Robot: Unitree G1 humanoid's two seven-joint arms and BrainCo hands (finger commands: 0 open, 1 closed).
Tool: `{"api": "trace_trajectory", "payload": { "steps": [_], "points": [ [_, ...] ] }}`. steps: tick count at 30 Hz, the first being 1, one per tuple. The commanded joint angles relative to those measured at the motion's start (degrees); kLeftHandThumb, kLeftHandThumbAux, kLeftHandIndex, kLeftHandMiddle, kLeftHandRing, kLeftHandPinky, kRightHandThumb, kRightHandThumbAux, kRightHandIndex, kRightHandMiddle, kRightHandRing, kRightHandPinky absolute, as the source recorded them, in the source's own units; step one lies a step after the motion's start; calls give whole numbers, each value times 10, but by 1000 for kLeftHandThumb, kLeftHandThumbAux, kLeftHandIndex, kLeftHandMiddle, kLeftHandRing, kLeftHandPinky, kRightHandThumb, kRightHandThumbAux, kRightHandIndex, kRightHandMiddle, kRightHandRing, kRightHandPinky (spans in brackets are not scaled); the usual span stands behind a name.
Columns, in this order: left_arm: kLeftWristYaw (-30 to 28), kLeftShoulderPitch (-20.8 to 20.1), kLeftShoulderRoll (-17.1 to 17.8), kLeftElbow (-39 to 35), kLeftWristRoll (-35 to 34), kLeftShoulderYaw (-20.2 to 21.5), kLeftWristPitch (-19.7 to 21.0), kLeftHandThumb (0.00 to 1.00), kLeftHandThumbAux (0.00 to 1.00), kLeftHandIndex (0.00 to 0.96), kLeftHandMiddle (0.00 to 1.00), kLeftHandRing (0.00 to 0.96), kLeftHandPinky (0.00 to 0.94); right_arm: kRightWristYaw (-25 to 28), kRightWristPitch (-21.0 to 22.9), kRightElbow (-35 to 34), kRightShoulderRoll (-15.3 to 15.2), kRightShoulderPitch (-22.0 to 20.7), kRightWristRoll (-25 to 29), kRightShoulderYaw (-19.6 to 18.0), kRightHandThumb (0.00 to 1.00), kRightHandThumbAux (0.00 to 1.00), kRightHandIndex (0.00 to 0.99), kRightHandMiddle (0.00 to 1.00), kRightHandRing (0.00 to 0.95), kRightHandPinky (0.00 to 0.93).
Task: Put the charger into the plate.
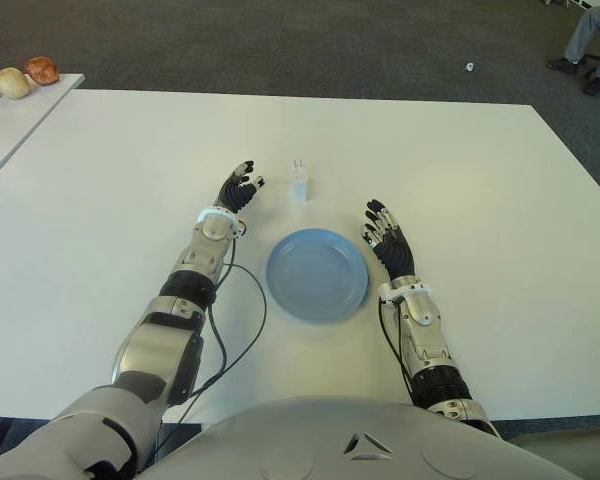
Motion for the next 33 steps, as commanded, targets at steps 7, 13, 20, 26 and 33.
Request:
{"api": "trace_trajectory", "payload": {
  "steps": [7, 13, 20, 26, 33],
  "points": [
    [2, -29, -1, -20, 48, -42, 26, 305, 346, 14, 27, 23, 57, 0, 40, 17, -6, 24, -2, -4, 0, 668, 0, 0, 0, 0],
    [2, -33, 10, -29, 72, -64, 8, 328, 307, 6, 6, 5, 45, 0, 34, 32, -7, 18, -4, -5, 0, 670, 0, 0, 0, 0],
    [5, -42, 18, -22, 91, -80, -10, 339, 272, 8, 0, 0, 47, 1, 39, 25, -5, 20, -4, -3, 0, 669, 0, 0, 0, 0],
    [1, -46, 21, -18, 97, -82, -20, 343, 261, 7, 0, 0, 42, 0, 38, 24, -4, 21, -4, -2, 0, 668, 0, 0, 0, 0],
    [-7, -47, 24, -21, 98, -83, -26, 344, 258, 0, 0, 0, 35, -2, 35, 24, -4, 23, -7, -1, 0, 668, 0, 0, 0, 0]
  ]
}}
